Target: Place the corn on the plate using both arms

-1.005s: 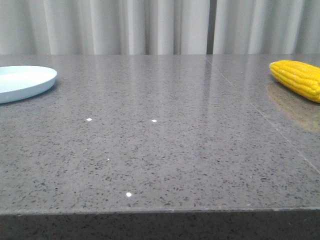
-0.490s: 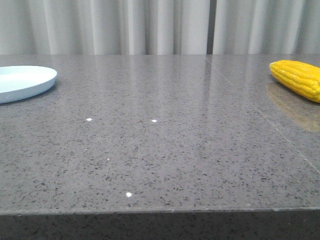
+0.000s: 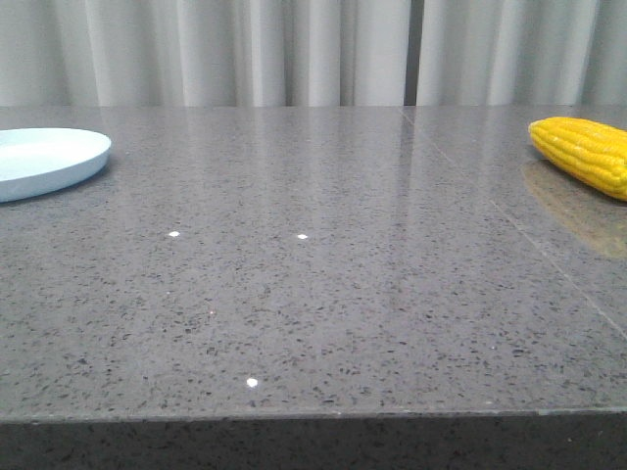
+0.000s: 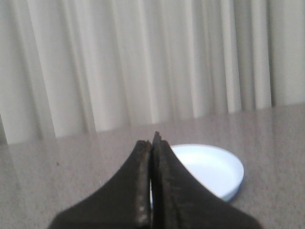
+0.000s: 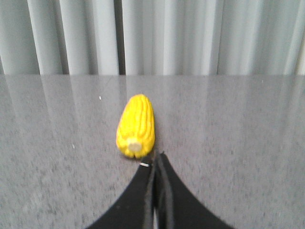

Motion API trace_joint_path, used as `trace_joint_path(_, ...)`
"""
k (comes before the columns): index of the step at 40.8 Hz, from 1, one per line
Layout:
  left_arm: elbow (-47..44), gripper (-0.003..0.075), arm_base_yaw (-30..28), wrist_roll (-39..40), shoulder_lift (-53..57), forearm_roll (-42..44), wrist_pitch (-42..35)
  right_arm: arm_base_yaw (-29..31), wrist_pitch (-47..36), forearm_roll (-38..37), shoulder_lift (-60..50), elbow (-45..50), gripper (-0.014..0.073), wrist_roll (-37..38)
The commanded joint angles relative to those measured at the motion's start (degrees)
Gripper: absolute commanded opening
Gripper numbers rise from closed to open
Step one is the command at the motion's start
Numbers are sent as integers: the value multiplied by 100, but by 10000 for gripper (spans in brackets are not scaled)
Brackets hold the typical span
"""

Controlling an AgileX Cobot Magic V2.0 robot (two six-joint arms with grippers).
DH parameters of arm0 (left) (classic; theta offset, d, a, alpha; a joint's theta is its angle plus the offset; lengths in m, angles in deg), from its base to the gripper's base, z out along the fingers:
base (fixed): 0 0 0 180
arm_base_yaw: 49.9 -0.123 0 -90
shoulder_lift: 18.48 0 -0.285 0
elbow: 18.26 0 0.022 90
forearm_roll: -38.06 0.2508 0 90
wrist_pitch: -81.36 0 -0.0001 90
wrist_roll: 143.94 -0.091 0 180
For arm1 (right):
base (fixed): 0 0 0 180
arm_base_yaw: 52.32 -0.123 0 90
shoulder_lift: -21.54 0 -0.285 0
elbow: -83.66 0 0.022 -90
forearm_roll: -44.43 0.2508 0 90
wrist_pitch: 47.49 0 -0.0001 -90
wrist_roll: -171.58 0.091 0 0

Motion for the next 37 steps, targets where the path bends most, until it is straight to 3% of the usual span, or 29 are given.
trace_joint_path(1,858,-20,-15,12,3,-68,-212,5,-192,7,-48,-691,-67,-27)
trace_joint_path(10,2613,-20,-15,12,-920,-68,1271,5,625,7,652,-2077,-67,-27)
trace_joint_path(19,3941,-20,-15,12,-2131,-68,2742,5,1984,7,1798,-3383,-67,-27)
trace_joint_path(25,3963,-20,-15,12,-2677,-68,2828,5,2661,7,2542,-3752,-67,-27)
trace_joint_path(37,3962,-20,-15,12,-3443,-68,2860,5,2721,7,3619,-3705,-67,-27)
